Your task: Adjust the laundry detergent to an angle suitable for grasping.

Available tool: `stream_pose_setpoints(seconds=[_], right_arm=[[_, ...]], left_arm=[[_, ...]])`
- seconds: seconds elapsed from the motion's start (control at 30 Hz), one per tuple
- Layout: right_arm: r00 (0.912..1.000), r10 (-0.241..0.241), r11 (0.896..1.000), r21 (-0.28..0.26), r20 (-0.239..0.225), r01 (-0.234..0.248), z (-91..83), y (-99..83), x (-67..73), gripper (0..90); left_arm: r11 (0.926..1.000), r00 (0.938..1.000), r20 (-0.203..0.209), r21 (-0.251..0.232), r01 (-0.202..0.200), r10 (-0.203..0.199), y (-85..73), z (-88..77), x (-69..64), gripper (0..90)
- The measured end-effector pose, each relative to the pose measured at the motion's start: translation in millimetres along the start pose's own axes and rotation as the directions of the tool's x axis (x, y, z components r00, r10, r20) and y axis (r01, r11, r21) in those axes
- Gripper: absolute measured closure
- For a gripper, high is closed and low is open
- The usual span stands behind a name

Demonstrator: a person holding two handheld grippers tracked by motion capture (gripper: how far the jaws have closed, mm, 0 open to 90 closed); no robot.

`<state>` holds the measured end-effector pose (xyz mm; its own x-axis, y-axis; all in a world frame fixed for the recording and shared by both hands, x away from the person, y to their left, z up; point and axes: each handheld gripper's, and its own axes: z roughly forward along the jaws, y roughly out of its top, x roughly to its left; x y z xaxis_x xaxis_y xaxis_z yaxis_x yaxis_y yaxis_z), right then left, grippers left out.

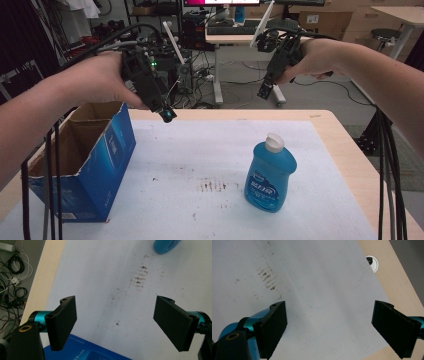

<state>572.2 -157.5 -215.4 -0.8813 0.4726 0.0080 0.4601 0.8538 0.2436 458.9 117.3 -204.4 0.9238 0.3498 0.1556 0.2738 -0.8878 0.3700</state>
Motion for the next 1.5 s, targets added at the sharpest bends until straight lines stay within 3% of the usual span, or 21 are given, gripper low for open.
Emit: stream_pose_setpoints(seconds=[1.03, 1.5], right_arm=[[0.9997, -0.015, 0.999, -0.045, -0.021, 0.014, -3.6, -7.3, 0.6, 12.4], [0.9990, -0.010, 0.992, -0.130, -0.043, 0.004, -15.7, -16.3, 0.4, 12.3]], left_arm=[[0.9999, 0.9999, -0.004, -0.006, -0.016, 0.016, 2.0, -1.2, -3.2, 19.1], [0.9999, 0.9999, -0.005, -0.008, -0.009, 0.009, -1.8, -1.8, -1.9, 19.0]])
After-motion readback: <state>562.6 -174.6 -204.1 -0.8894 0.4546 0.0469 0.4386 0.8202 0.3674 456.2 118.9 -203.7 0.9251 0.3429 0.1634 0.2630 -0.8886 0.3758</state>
